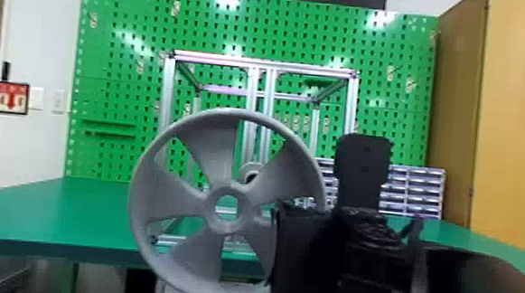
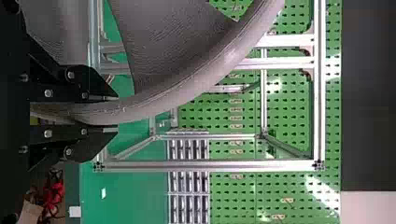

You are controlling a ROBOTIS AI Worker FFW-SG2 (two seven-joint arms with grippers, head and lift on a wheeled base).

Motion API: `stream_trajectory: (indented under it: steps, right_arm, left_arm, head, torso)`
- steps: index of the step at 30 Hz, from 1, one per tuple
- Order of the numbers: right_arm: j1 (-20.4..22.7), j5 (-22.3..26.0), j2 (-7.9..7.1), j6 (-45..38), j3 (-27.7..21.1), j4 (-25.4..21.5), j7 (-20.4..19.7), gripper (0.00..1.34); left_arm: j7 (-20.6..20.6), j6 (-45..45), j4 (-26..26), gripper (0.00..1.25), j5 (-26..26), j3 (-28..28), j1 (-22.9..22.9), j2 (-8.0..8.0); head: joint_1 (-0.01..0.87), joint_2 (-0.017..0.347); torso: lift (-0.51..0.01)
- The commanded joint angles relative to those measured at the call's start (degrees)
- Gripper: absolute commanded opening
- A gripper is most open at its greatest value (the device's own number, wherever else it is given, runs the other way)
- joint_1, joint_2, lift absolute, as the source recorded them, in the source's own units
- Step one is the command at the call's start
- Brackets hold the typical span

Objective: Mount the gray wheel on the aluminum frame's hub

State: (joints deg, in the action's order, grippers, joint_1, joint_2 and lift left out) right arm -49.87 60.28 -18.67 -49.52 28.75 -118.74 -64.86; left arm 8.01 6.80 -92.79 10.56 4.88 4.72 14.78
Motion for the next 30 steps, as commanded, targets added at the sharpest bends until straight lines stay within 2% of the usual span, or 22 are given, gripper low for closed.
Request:
stream_trajectory:
  steps: [1, 30]
  right_arm:
    - [-1.5, 2.5, -0.66, 0.9, 0.5, 0.8, -0.6, 0.16]
    - [-3.7, 10.6, -2.07, 1.8, -2.3, 3.3, -0.9, 0.16]
  left_arm:
    - [0.0, -0.4, -0.3, 1.13, 0.0, 0.0, 0.2, 0.25]
    - [0.0, -1.5, -0.9, 1.13, 0.1, 0.6, 0.3, 0.95]
  head:
    - [-0.005, 0.006]
    - [-0.005, 0.006]
  torso:
    - [-0.499]
    - [-0.499]
